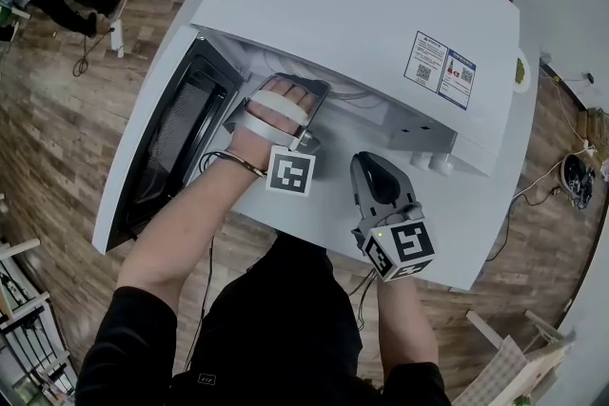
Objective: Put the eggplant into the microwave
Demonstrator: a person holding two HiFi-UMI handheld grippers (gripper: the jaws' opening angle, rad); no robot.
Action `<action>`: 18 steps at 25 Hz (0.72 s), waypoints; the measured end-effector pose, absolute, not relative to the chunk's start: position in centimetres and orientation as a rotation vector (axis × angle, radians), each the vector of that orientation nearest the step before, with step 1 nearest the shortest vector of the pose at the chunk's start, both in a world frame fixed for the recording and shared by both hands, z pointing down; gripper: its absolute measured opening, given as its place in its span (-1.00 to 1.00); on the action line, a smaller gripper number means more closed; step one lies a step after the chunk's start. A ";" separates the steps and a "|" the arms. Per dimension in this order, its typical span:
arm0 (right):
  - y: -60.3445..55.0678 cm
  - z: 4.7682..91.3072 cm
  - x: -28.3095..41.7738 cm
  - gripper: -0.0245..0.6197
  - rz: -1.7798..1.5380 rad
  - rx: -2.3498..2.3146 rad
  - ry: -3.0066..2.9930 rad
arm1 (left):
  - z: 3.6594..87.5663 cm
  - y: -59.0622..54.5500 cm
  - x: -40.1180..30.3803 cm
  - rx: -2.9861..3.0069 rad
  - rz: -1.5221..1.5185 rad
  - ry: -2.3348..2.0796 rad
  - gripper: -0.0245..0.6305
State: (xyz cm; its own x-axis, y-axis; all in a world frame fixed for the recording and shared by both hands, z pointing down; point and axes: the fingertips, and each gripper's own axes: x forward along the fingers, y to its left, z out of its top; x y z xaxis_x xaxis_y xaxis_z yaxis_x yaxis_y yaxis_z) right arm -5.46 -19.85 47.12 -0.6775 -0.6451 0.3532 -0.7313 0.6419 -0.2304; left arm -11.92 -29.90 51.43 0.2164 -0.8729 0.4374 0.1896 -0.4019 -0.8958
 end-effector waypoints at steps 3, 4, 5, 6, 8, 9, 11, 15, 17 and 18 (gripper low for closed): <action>-19.7 47.0 -5.6 -0.80 0.523 1.115 -2.626 | 51.3 -29.9 -12.1 -1.524 -1.383 0.683 -0.85; -19.7 47.0 -5.6 -0.80 0.523 1.115 -2.626 | 51.4 -29.8 -12.2 -1.529 -1.388 0.686 -0.85; -19.7 46.9 -5.6 -0.80 0.522 1.115 -2.625 | 51.4 -29.8 -12.3 -1.535 -1.395 0.687 -0.85; -19.6 46.9 -5.7 -0.80 0.522 1.114 -2.626 | 51.4 -29.7 -12.5 -1.541 -1.402 0.688 -0.85; -19.4 46.8 -5.7 -0.80 0.521 1.113 -2.626 | 51.3 -29.4 -12.8 -1.548 -1.406 0.692 -0.84; -19.3 46.7 -5.8 -0.80 0.520 1.112 -2.626 | 51.3 -29.3 -12.9 -1.548 -1.406 0.694 -0.84; -19.0 46.6 -5.9 -0.80 0.519 1.109 -2.626 | 51.0 -29.0 -13.1 -1.546 -1.401 0.700 -0.84; -18.6 46.5 -6.2 -0.80 0.522 1.109 -2.627 | 50.4 -28.5 -13.3 -1.549 -1.389 0.712 -0.84; -18.3 46.4 -6.3 -0.80 0.518 1.107 -2.627 | 50.3 -28.1 -13.3 -1.553 -1.385 0.709 -0.84; -18.2 46.3 -6.4 -0.80 0.515 1.106 -2.627 | 50.2 -27.9 -13.3 -1.553 -1.382 0.707 -0.84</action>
State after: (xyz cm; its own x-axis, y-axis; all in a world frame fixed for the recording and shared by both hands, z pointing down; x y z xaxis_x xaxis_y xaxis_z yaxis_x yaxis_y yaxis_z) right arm -6.37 -18.23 46.26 -0.6831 -0.6389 0.3538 -0.7252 0.6507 -0.2251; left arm -13.29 -27.92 50.20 0.2073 -0.8714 0.4446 0.1492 -0.4210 -0.8947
